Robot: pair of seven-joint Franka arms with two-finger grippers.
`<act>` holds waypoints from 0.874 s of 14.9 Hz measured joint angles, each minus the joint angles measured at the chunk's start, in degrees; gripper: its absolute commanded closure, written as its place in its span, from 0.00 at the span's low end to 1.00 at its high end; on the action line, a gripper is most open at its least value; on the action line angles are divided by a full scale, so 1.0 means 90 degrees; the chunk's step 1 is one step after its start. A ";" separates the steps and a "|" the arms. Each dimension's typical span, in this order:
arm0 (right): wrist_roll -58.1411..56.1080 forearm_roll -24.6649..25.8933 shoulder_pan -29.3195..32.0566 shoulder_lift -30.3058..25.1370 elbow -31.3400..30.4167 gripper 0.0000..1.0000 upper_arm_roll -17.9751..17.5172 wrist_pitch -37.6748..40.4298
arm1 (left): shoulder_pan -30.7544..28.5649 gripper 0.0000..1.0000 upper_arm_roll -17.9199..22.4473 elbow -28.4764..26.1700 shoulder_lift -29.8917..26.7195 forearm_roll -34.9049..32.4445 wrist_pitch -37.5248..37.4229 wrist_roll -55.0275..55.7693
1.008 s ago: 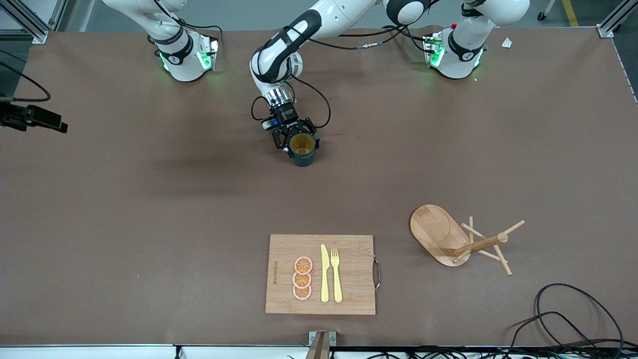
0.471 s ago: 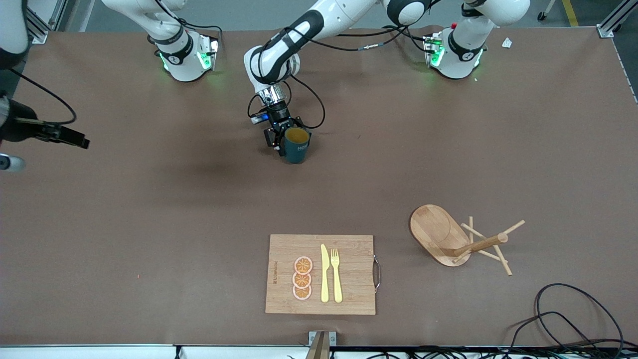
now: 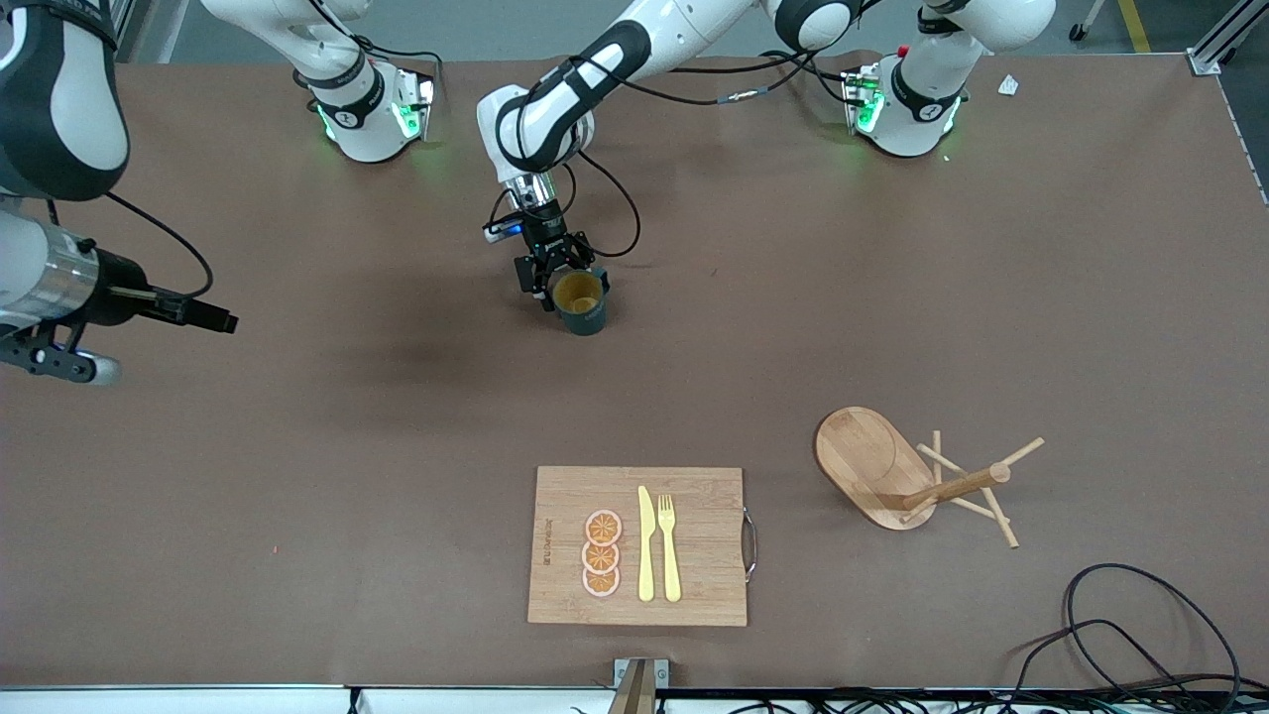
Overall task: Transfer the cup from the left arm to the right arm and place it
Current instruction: 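Reach the right gripper toward the mug while the left gripper holds it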
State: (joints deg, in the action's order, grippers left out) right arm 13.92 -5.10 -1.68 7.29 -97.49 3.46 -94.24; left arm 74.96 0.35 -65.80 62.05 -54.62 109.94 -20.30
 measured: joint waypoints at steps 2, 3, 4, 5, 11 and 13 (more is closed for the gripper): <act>0.0265 -0.0049 -0.0168 0.0094 -0.0009 0.00 -0.0004 -0.0102 | -0.0040 0.00 0.0008 0.0031 -0.0115 0.0283 0.0049 0.0016; 0.0467 -0.0053 -0.0284 0.0148 -0.0021 0.00 -0.0006 -0.0181 | -0.0080 0.00 0.0017 0.0064 -0.0216 0.0488 0.0051 0.0017; 0.0711 -0.0056 -0.0420 0.0200 -0.0040 0.00 -0.0010 -0.0265 | -0.0141 0.00 0.0024 0.0089 -0.0344 0.0730 0.0053 0.0017; 0.0991 -0.0059 -0.0583 0.0255 -0.0080 0.00 -0.0015 -0.0388 | -0.0215 0.00 0.0027 0.0102 -0.0492 0.1004 0.0054 0.0017; 0.1997 -0.0493 -0.1352 0.0405 -0.0792 0.00 -0.0034 -0.1619 | -0.0777 0.00 0.0060 0.0117 -0.1346 0.2726 0.0059 0.0706; 0.2000 -0.0698 -0.1389 0.0407 -0.1087 0.00 -0.0034 -0.2019 | -0.1079 0.00 0.0083 0.0106 -0.1626 0.3266 0.0059 0.0788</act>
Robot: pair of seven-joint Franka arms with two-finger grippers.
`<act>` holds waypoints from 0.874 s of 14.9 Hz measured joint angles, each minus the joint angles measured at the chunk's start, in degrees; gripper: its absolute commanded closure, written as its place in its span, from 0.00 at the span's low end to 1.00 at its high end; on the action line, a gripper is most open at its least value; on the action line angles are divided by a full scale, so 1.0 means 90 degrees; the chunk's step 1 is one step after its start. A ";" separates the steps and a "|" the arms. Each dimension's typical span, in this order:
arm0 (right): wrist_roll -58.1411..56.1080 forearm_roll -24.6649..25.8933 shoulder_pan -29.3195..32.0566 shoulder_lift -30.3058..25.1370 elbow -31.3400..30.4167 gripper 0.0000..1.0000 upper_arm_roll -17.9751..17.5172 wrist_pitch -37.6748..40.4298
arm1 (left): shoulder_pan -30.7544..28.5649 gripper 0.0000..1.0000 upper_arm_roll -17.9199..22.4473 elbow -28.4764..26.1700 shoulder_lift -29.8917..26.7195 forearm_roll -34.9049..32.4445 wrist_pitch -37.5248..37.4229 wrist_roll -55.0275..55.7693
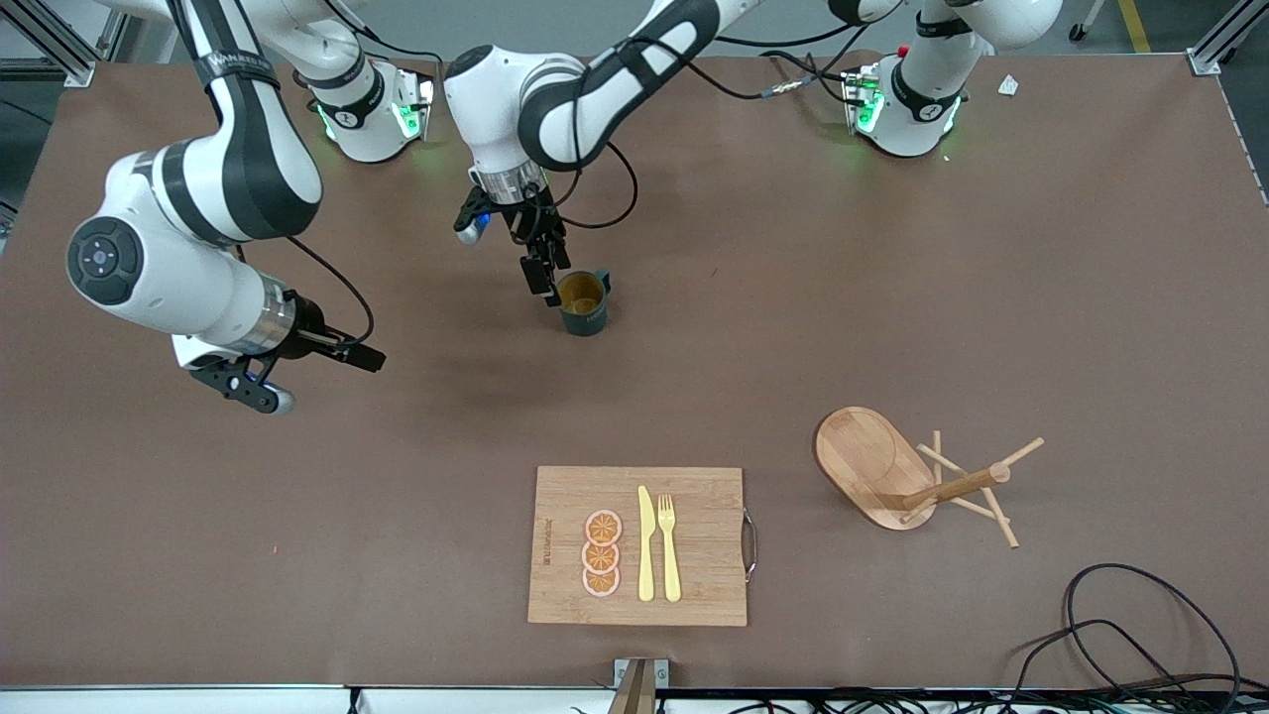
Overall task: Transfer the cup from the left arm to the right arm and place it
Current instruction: 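Reach the right gripper toward the mug while the left gripper holds it, then grasp the mug with the right gripper while the left gripper releases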
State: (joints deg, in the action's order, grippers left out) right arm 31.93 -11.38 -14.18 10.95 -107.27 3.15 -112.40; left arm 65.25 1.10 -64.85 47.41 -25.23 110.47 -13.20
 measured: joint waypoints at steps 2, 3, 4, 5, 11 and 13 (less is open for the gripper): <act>0.0000 -0.0117 -0.0155 0.0000 -0.0329 0.00 -0.0002 -0.0439 | -0.0411 0.00 0.0000 -0.0037 -0.0306 0.0301 -0.0003 -0.0038; 0.0009 -0.0132 -0.0267 0.0001 -0.0529 0.00 -0.0003 -0.0719 | -0.0618 0.00 -0.0006 -0.0065 -0.0443 0.0414 -0.0007 -0.0114; 0.0028 -0.0169 -0.0381 0.0001 -0.0744 0.00 -0.0004 -0.0996 | -0.0837 0.00 -0.0004 -0.0089 -0.0570 0.0588 -0.0012 -0.0235; 0.0038 -0.0257 -0.0486 0.0001 -0.0952 0.00 -0.0007 -0.1257 | -0.1065 0.00 0.0003 -0.0117 -0.0679 0.0766 -0.0017 -0.0387; 0.0061 -0.0383 -0.1451 -0.0001 -0.1985 0.00 -0.0014 -0.2921 | -0.2979 0.00 0.0002 -0.0162 -0.1213 0.1676 -0.0046 -0.1045; 0.0184 -0.0386 -0.1913 -0.0002 -0.2128 0.00 -0.0018 -0.3236 | -0.3415 0.00 0.0000 -0.0168 -0.1403 0.1710 -0.0174 -0.1047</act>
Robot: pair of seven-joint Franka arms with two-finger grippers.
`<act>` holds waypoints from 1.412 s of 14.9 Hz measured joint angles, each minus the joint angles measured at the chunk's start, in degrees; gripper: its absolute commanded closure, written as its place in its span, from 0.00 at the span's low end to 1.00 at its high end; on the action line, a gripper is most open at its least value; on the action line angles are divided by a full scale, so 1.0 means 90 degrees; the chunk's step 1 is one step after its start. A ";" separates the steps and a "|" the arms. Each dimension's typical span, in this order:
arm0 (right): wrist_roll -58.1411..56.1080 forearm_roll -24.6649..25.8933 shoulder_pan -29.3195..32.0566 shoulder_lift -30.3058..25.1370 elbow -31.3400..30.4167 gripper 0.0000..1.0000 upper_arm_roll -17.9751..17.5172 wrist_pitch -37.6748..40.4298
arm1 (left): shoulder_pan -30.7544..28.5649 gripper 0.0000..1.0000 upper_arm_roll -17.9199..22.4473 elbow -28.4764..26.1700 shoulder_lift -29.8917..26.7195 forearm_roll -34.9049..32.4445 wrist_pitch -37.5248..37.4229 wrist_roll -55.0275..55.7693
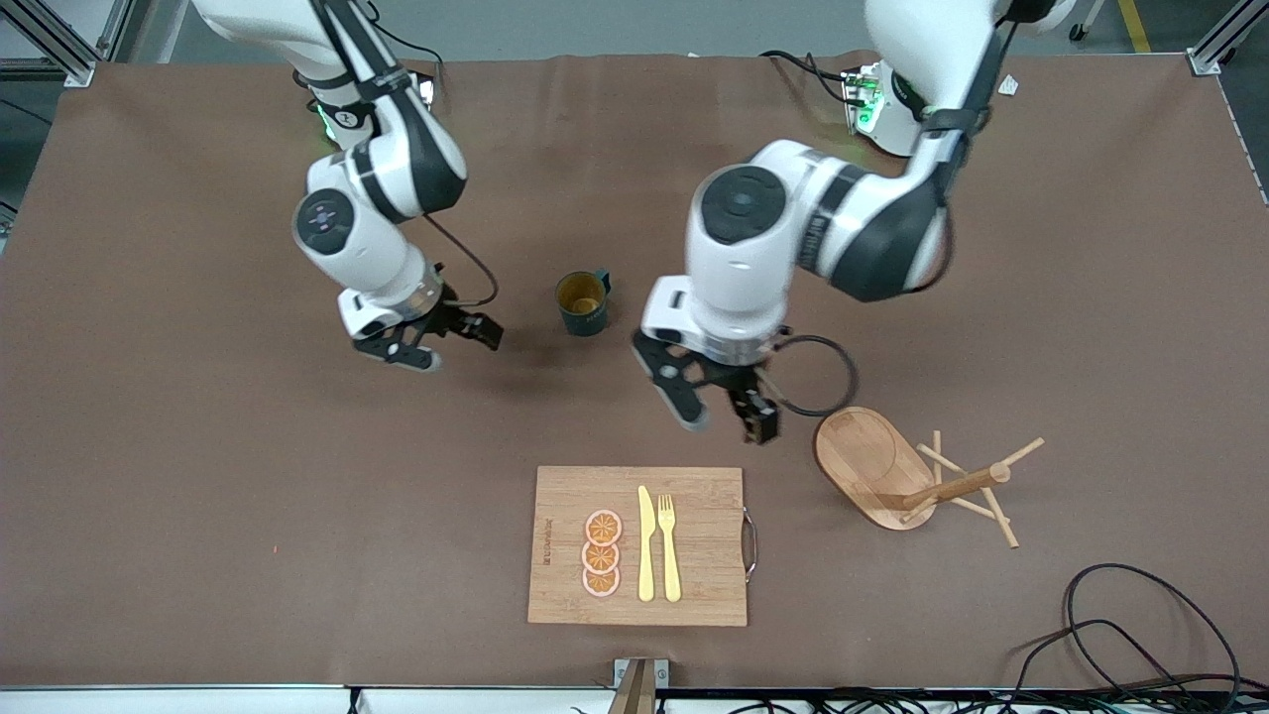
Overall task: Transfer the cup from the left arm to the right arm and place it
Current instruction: 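Grasp the mug with the right gripper while the left gripper releases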
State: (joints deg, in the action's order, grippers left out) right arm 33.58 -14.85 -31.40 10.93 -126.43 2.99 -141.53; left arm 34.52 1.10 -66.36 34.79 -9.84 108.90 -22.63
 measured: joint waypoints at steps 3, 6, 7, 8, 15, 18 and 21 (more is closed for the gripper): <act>0.0509 0.0000 -0.0535 -0.0005 -0.0034 0.00 0.0004 -0.0092 | -0.0567 0.00 0.0010 -0.0007 -0.0282 0.0002 -0.0074 0.0038; 0.0754 0.0000 -0.0896 -0.0005 -0.0070 0.00 0.0008 -0.0107 | -0.1339 0.00 0.0008 -0.0008 -0.0667 0.0242 -0.0446 0.0041; 0.0764 0.0000 -0.0980 -0.0005 -0.0107 0.00 0.0012 -0.0107 | -0.1586 0.00 0.0007 -0.0008 -0.0800 0.0416 -0.0636 0.0066; 0.0764 0.0000 -0.1059 -0.0004 -0.0144 0.00 0.0014 -0.0107 | -0.1805 0.00 0.0010 -0.0010 -0.0927 0.0622 -0.0870 0.0167; 0.0867 0.0000 -0.1574 0.0275 -0.0351 0.18 0.0028 -0.0513 | -0.2978 0.00 0.0013 -0.0020 -0.1622 0.1806 -0.2366 0.1276; 0.0933 0.0000 -0.1724 0.0613 -0.0362 0.73 0.0032 -0.0875 | -0.3061 0.00 0.0135 -0.0026 -0.1919 0.1809 -0.2694 0.1557; 0.0934 0.0001 -0.1750 0.0753 -0.0353 1.00 0.0035 -0.0989 | -0.3227 0.00 0.0162 -0.0035 -0.2224 0.1781 -0.2938 0.1639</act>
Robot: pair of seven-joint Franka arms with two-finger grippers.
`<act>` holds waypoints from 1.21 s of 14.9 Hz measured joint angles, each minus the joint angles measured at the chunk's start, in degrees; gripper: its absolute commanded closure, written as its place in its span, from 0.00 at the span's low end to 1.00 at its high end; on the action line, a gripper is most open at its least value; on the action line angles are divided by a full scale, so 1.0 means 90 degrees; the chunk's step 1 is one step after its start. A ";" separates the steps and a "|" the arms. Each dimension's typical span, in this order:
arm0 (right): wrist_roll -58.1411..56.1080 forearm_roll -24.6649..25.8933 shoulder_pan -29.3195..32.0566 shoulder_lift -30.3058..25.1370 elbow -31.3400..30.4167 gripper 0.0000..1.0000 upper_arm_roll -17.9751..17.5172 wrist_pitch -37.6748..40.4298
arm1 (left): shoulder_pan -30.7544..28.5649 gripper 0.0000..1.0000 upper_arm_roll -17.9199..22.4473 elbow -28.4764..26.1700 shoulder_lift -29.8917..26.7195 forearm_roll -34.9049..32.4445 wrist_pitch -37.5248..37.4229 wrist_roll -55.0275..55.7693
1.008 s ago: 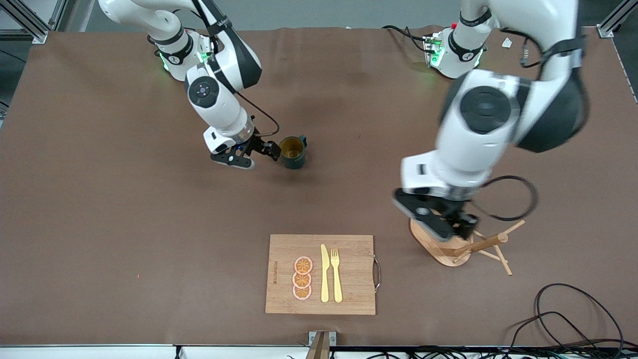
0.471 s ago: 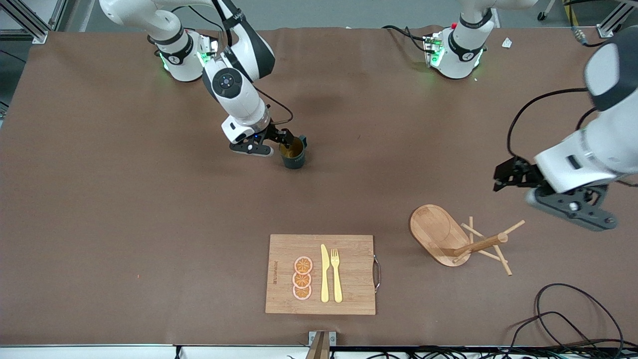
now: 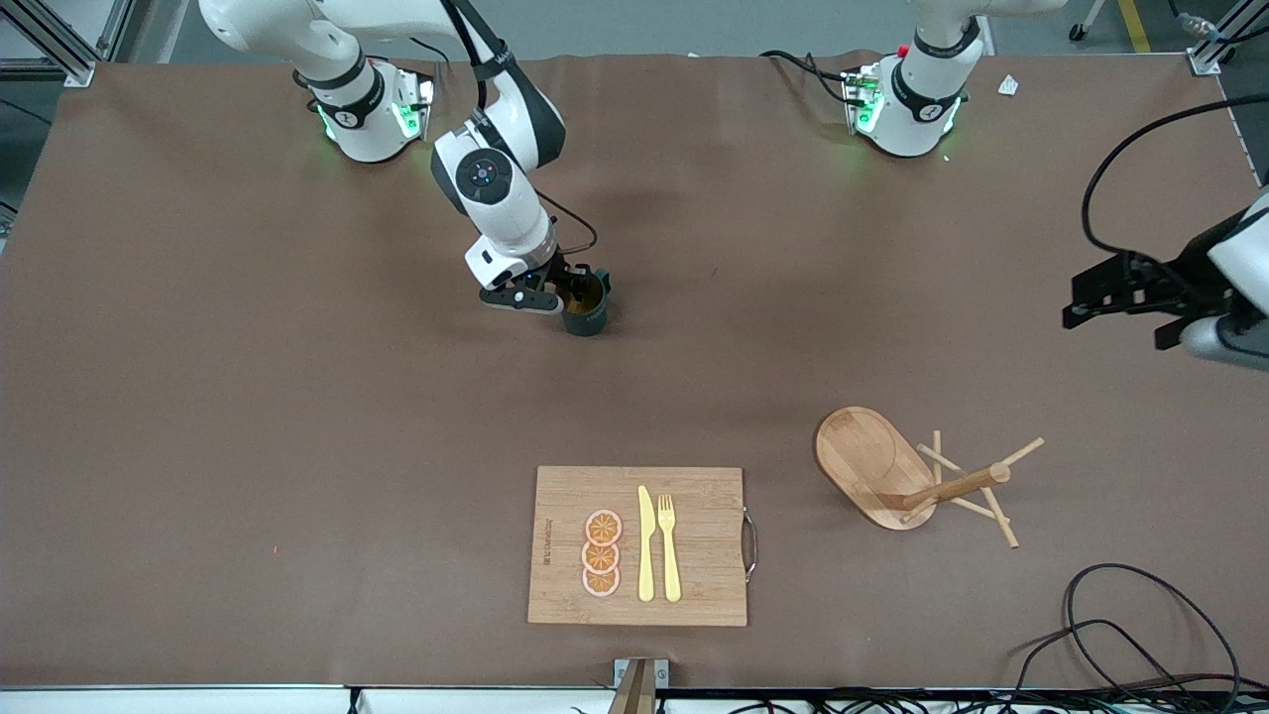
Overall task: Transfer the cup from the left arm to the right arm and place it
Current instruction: 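Grasp the mug with the right gripper while the left gripper releases, then carry the teal mug with the right gripper away from the stand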
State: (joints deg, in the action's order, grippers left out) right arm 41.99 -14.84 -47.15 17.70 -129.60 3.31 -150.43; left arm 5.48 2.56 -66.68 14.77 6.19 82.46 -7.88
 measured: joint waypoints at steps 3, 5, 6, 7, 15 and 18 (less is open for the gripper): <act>-0.0033 0.0132 -0.0001 -0.0001 0.0038 1.00 0.0004 0.0000 | -0.0073 0.00 -0.0002 -0.0063 -0.0401 -0.0307 -0.0402 0.0011; -0.0077 0.0474 0.0000 -0.0001 0.0043 1.00 0.0020 0.0003 | -0.0070 0.00 -0.0040 -0.0271 -0.0719 -0.0459 -0.0446 0.0046; -0.0197 0.0595 0.0002 -0.0002 0.0046 1.00 0.0036 0.0003 | -0.0067 0.00 -0.0064 -0.0417 -0.0860 -0.0513 -0.0431 0.0084; -0.0501 0.0656 0.0018 -0.0003 0.0055 1.00 0.0062 0.0002 | -0.0063 0.00 -0.0103 -0.0572 -0.0981 -0.0586 -0.0379 0.0115; -0.4628 0.0681 0.1383 -0.0137 0.0137 1.00 0.0215 0.0408 | -0.0053 0.00 -0.0305 -0.1804 -0.1496 -0.0706 0.0491 0.0637; -0.6627 0.0687 0.2283 -0.0331 0.0151 1.00 0.0244 0.0833 | -0.0040 0.00 -0.0352 -0.1958 -0.1691 -0.0706 0.0494 0.0964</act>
State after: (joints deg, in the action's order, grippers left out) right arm -17.65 -8.66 -26.60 14.72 -128.24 5.50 -142.93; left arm 5.12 -0.61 -84.30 -0.45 -0.16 86.91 0.80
